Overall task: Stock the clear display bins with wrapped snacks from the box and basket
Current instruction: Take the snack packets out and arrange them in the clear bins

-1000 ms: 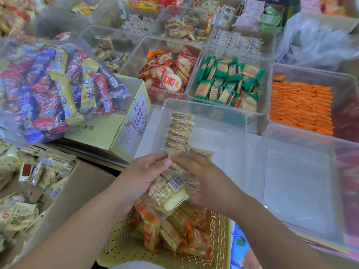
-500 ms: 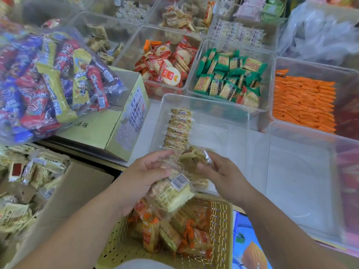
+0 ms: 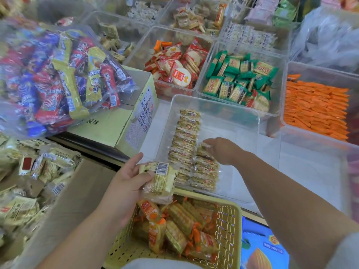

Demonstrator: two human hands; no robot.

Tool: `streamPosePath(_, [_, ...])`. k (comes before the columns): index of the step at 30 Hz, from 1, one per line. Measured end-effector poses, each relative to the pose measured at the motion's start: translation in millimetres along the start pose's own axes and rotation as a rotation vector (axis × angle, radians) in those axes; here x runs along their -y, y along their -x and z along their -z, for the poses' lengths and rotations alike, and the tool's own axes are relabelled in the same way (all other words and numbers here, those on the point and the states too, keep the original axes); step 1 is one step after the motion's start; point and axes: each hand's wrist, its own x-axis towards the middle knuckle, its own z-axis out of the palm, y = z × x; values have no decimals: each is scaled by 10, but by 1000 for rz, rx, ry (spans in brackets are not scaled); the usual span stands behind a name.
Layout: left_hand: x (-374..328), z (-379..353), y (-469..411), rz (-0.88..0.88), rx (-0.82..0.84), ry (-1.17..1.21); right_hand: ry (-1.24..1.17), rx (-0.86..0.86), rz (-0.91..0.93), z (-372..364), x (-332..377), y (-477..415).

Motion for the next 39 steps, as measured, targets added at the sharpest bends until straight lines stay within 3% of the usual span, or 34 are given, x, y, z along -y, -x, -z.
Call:
streamPosePath(14, [15,132,135,-23,-65,20,46,151,24,-184,86,-57])
streamPosePath(20, [0,148,164,-38,0,110,-1,41,30,-183,36,21])
streamPosePath(26, [-154,86,210,150,50,432,-59,-147,78,-79,191,460])
streamPosePath(31, [-246,-34,274,276,192,489,-427,-267,504,3,703,1146])
streamPosePath(33, [-258,-107,286,306,242,457,-595,-324,586,-51,832,1327])
streamPosePath(36, [-259,-192,286,365,304,263,-836,-362,458,-124,898,1443])
streamPosePath(39, [-225,-229,265,328,247,-149,-1052,-350,258,-152,878,1468])
